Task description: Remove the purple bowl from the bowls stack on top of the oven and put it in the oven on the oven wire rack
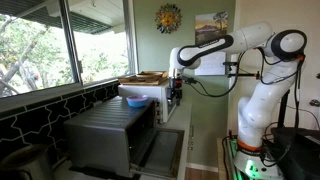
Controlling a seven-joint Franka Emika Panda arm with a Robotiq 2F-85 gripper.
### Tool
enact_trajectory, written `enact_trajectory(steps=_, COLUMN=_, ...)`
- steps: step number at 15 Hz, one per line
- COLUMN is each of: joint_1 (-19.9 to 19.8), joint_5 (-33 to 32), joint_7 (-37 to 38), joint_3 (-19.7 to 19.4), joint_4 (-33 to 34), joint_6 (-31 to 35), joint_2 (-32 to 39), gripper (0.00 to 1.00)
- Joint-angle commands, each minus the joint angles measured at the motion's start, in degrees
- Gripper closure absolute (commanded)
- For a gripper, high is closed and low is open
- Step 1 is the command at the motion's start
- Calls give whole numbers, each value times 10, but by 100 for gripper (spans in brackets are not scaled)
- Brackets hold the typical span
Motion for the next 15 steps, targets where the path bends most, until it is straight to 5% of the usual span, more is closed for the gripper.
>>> enact_trajectory(steps=1, joint_1=-6, joint_5=2, joint_7=-2, joint_3=5, joint_4=1, joint_6=-2, joint_2=0, gripper=0)
enact_trajectory(steps=15, joint_1=-4, joint_5=-3, joint_7=-4, joint_3=10, joint_4=20, joint_6=-14, joint_2=-2, gripper=0)
